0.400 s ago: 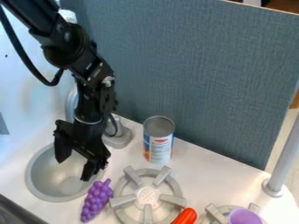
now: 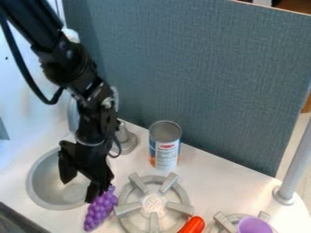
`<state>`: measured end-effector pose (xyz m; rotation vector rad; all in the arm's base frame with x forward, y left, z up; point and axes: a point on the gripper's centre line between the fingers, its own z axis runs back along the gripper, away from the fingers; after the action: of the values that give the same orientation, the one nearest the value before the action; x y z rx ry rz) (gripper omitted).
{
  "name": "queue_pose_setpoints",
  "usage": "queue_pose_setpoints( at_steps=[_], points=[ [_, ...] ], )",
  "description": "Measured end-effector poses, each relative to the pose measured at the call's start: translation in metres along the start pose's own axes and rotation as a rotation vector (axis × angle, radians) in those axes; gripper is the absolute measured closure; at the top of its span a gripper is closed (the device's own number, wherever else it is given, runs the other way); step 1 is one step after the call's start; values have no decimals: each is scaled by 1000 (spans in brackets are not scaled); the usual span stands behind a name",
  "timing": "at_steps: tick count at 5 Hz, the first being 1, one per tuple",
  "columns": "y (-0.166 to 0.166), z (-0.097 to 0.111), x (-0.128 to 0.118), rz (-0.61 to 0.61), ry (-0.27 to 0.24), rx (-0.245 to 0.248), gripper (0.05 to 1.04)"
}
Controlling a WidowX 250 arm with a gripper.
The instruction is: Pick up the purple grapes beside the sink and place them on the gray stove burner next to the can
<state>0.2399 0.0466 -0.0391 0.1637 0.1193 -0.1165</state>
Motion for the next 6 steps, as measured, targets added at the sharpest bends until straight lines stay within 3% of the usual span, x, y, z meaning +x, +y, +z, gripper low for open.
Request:
queue_pose_setpoints(
  at_steps=[1,2,3,4,6],
  points=[
    [-6,-15,-2,2,-14,-43,75],
    [-9,-45,-5,79,64,-9,75],
    [-21,-61,-1,41,101,23,75],
    [-27,-67,5,51,122,68,75],
    [-25,-68,18,31,94,87,107]
  ],
)
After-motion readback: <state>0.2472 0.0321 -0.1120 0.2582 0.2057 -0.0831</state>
